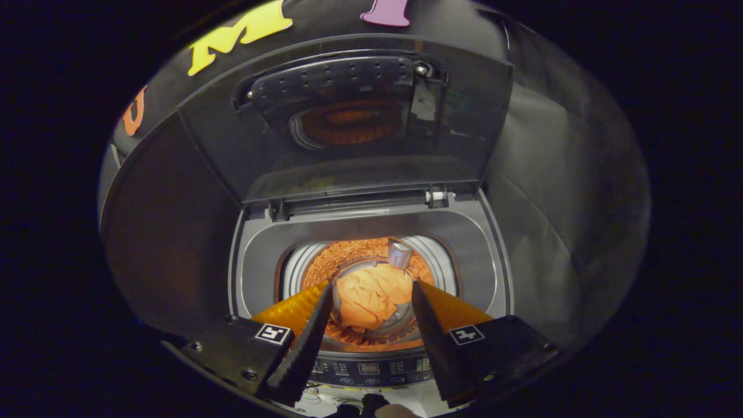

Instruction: Put the clothes into the washing machine and then close the washing machine lid.

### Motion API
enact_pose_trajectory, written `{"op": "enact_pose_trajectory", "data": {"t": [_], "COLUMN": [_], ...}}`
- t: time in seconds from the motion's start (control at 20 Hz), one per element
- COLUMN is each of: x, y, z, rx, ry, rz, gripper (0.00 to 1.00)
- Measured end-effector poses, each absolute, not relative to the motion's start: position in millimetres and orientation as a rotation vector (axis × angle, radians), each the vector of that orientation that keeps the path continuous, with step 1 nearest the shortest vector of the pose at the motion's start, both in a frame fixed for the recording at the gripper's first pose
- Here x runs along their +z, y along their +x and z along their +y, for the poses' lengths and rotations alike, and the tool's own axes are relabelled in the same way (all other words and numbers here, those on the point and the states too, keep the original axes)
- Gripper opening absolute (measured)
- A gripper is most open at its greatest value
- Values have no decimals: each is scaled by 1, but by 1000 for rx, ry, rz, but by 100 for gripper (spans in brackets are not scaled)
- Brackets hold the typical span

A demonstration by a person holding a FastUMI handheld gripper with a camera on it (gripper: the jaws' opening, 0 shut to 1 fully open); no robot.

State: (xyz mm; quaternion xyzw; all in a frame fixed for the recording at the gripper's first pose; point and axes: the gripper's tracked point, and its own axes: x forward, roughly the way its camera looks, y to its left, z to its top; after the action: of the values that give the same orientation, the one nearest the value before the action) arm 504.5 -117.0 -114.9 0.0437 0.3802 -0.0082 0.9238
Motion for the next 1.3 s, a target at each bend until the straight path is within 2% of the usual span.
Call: {"op": "enact_pose_trajectory", "data": {"t": [0.8,1.3], "x": [22,90], "y": [509,526], "z": [-108,-93], "rx": [-12,16], "ry": [-34,-15], "rz": [425,329], "gripper": [85,85]}}
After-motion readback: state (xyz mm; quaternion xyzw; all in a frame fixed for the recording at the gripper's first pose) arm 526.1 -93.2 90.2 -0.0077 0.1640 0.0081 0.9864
